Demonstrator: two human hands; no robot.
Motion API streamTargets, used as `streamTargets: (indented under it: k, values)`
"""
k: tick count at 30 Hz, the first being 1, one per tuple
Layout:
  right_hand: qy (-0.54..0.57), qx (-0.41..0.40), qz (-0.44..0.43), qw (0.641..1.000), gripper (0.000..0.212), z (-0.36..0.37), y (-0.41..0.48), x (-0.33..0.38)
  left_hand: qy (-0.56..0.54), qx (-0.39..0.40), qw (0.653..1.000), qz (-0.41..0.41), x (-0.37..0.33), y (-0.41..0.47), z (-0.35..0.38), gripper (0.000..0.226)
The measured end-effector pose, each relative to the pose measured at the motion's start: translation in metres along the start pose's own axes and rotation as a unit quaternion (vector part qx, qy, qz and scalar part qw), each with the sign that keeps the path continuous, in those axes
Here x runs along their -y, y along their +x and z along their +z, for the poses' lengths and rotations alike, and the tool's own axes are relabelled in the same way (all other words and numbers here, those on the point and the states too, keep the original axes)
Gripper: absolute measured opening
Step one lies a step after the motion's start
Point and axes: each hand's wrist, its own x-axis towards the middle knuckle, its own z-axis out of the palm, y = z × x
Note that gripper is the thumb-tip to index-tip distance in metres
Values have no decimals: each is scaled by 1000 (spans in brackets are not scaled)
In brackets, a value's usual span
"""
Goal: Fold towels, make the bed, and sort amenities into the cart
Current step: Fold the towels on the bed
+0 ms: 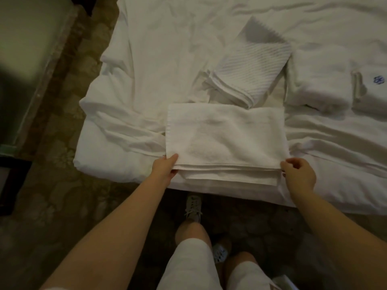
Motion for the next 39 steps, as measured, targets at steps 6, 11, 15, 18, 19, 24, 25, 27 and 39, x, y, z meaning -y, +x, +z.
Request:
streamTargets:
  k: [6, 11, 15, 18, 19, 24, 25, 27, 39]
  values:
    - [37, -15, 85, 996, 30, -3, -4, -15, 66, 47, 995, -58, 12, -12, -7, 25]
    - [59, 48, 146, 986, 35, 2, -6, -25, -82, 48, 991, -98, 15, -22, -3, 16]
    - [87, 80, 185, 976, 30, 4, -5, -28, -122, 134, 971, -158, 13, -23, -14, 13]
    - [82, 91, 201, 972, 35, 5, -5, -31, -147, 202, 955, -160, 14, -26, -10, 27]
    - [97, 98, 211, 968, 36, 6, -4, -31, -167, 220, 950, -149, 14, -28, -8, 31]
    - [168, 106, 251, 947, 41, 7, -3, -29, -239, 186, 949, -93, 12, -28, 2, 56]
    - [175, 105, 255, 945, 41, 7, -3, -29, -219, 152, 960, -83, 12, -29, 4, 41]
    - [184, 105, 254, 944, 41, 6, -3, -30, -126, 72, 989, -42, 11, -27, 4, 28]
    - [330, 78, 249, 907, 5, 3, -28, -27, 173, -33, 983, 46, 3, -11, -27, 9]
